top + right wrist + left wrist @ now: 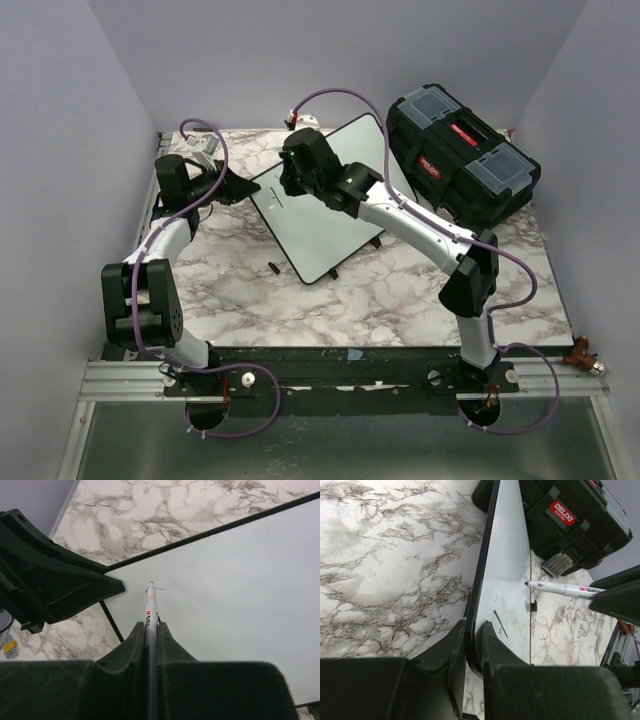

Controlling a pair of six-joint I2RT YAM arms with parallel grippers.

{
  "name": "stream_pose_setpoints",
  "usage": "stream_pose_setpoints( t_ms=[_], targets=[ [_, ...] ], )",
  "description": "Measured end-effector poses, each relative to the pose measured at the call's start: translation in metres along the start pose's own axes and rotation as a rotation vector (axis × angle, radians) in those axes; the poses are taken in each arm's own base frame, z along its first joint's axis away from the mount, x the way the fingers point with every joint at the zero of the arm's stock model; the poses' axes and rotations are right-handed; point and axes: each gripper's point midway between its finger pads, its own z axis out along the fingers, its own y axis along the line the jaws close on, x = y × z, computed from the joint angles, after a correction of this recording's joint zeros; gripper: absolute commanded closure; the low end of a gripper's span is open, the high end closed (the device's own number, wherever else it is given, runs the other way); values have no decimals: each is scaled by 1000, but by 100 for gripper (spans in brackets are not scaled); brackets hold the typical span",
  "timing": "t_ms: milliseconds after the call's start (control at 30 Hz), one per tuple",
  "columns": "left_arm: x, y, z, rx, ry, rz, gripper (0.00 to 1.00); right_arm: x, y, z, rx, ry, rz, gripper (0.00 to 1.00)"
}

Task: Write a sentence on the whiteboard

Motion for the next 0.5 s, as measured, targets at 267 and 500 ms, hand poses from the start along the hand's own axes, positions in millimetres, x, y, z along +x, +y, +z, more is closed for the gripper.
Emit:
stream_pose_setpoints(
  t_ms=[267, 500],
  targets=[
    [0, -2, 0, -2, 1, 5, 100, 26, -10, 21, 52, 55, -24, 99],
    [1, -2, -1, -3, 4, 3, 100, 30, -11, 23, 57, 65, -27, 99]
  ],
)
